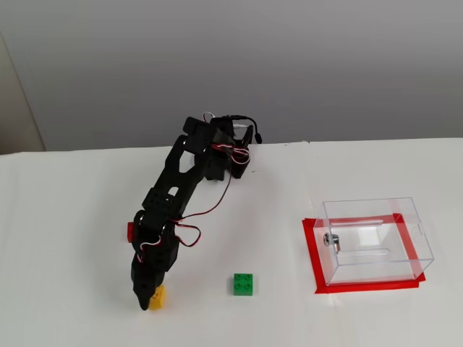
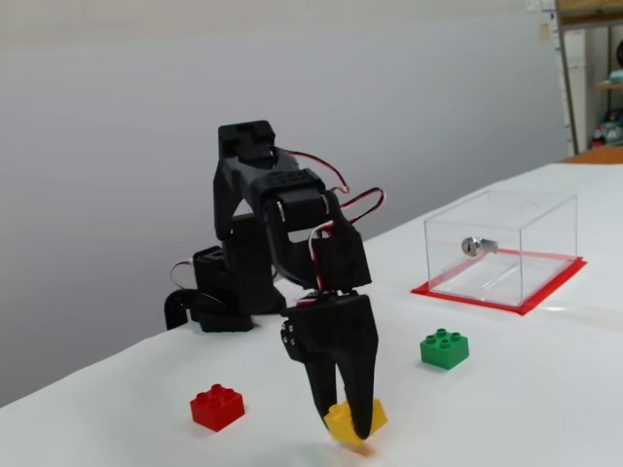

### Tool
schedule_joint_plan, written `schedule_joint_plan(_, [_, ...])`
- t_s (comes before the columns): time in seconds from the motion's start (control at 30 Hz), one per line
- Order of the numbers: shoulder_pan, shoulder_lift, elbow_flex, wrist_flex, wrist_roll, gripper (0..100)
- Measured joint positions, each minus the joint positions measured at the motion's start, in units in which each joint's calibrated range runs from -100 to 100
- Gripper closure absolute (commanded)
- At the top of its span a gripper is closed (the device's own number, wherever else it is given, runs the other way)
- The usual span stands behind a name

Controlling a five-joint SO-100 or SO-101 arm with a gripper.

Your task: Pick the yellow lego brick and place it into the transparent box

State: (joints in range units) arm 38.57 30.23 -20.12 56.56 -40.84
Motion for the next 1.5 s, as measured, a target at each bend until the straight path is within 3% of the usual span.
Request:
schedule_joint_plan(0.53, [-23.2, -23.8, 0.0, 9.3, 0.0, 92])
schedule_joint_plan(0.73, [-35.3, -31.0, 0.0, 9.3, 3.5, 92])
schedule_joint_plan(1.27, [-67.4, -32.0, 0.0, 9.3, 8.2, 92])
schedule_joint_plan(1.5, [-80.6, -31.5, 0.0, 9.3, 13.7, 92])
